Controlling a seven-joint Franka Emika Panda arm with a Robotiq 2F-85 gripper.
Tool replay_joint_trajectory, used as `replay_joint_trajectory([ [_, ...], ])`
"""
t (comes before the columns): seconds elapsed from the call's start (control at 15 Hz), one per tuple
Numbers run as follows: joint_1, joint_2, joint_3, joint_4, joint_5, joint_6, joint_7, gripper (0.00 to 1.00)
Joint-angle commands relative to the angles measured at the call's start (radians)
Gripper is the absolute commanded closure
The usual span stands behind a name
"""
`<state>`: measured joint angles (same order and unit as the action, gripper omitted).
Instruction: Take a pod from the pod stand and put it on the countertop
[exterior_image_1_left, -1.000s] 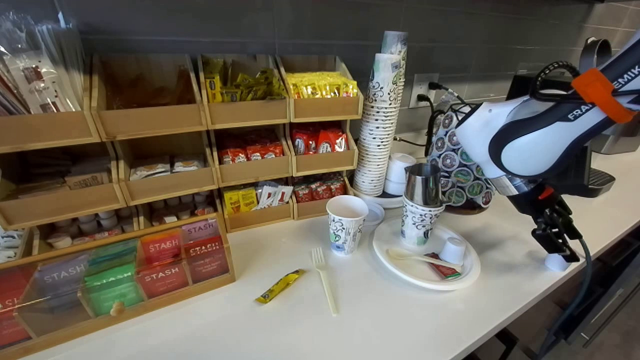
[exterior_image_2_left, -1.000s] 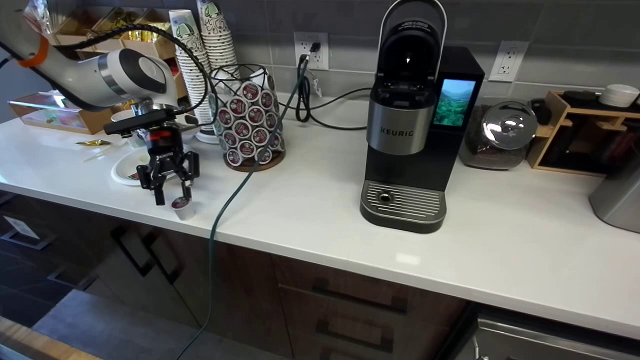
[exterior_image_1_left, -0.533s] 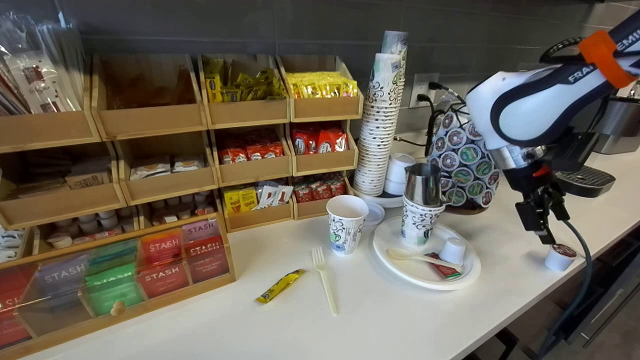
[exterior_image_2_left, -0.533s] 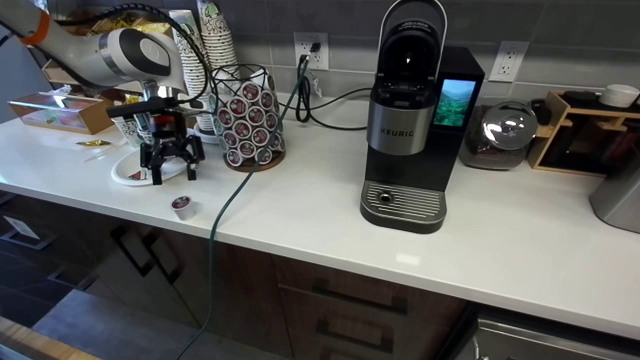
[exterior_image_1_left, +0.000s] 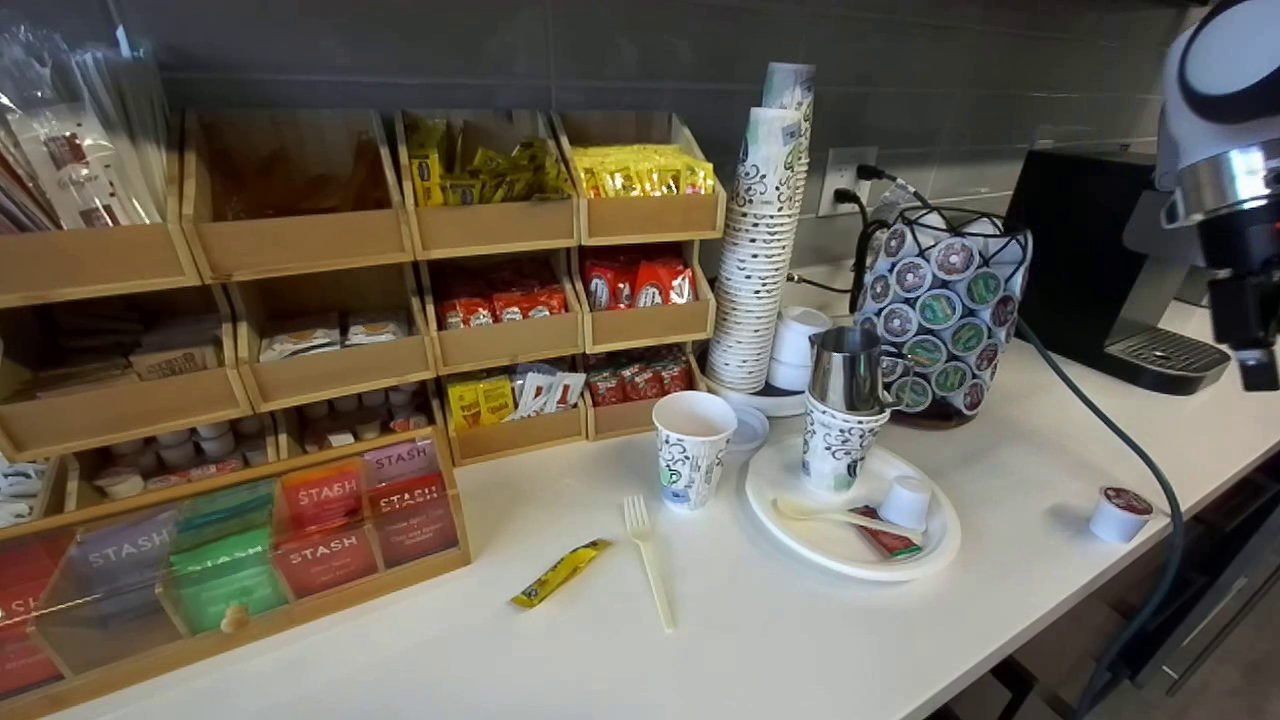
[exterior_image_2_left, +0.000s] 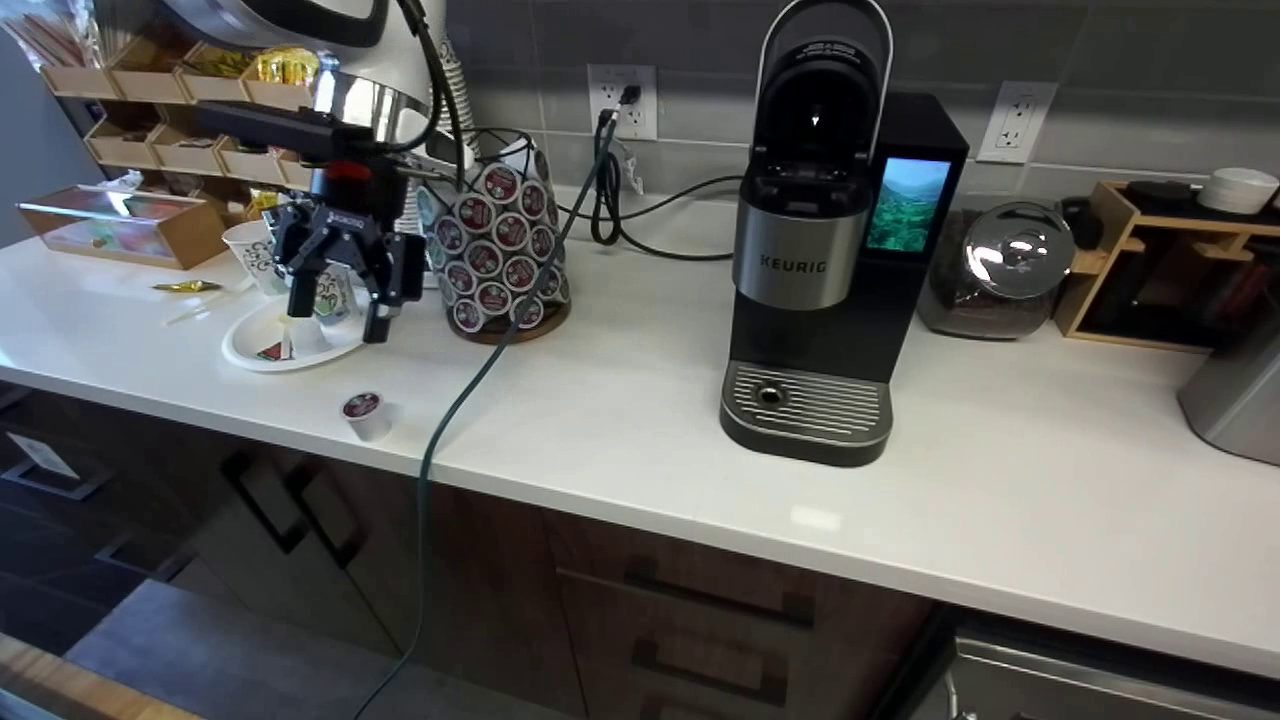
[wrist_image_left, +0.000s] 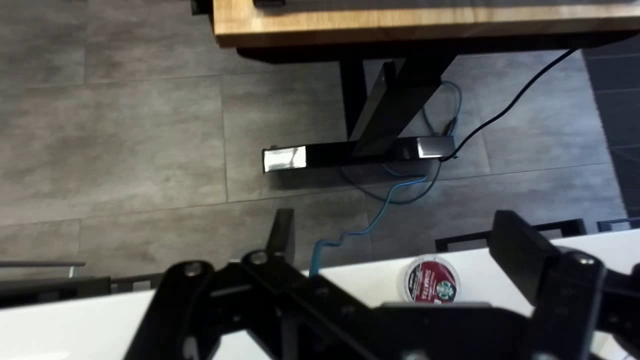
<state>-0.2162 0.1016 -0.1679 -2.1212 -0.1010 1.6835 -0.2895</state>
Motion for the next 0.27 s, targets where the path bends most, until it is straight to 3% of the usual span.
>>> replay_joint_trajectory([
  [0.0,-0.066,-0.164,-0.071,-0.070,0.101,-0.143,-0.107,0.00],
  [0.07,-0.075,-0.183,-0.089,-0.061,0.132,-0.191,-0.117,0.00],
  [0.13,-0.053,-0.109,-0.077,-0.019,0.073,-0.148,-0.090,0.00],
  [0.2,-0.063,-0.140,-0.094,-0.024,0.092,-0.179,-0.104,0.00],
])
